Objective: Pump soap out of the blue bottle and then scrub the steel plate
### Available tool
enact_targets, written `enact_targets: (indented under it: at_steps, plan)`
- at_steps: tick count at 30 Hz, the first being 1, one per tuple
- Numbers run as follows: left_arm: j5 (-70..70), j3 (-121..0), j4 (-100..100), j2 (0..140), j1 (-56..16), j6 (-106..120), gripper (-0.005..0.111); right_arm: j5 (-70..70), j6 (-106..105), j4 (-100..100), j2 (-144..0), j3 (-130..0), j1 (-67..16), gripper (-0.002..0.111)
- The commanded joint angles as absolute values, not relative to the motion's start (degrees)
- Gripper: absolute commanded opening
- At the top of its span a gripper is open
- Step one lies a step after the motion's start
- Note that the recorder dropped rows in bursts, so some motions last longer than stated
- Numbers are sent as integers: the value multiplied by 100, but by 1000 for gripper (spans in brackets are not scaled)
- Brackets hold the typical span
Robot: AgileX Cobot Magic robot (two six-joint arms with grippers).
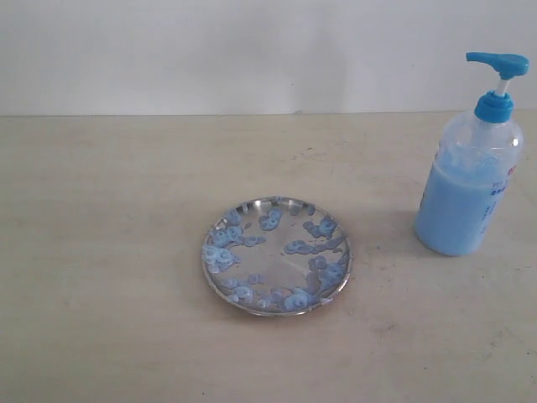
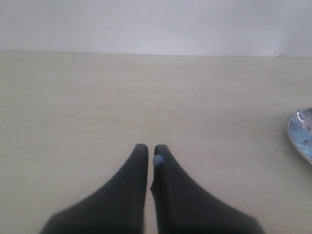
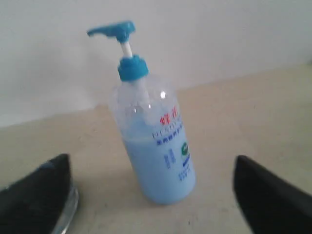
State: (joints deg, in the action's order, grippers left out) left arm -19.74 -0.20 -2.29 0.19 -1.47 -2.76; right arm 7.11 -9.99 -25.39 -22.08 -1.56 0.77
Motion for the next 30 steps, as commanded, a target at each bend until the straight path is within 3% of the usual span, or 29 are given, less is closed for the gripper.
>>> enact_targets:
  at_steps: [1,7,11,30]
  plan:
    - [-1929,0,-240,0,-187,-245,4,1534,-1314,-2136,-4029,-439,-446,104]
    - [-1929,0,-240,0,-187,-245,4,2739,-3216,-1401,-6369,-1198,-795,104]
    - [-1929,0,-240,0,-187,-245,4,3463,-3404,-1401,-7503,-1616,-795,104]
    - [-1929,0,-240,0,-187,-245,4,5753,-2958,-1724,-10601,-3043,-795,104]
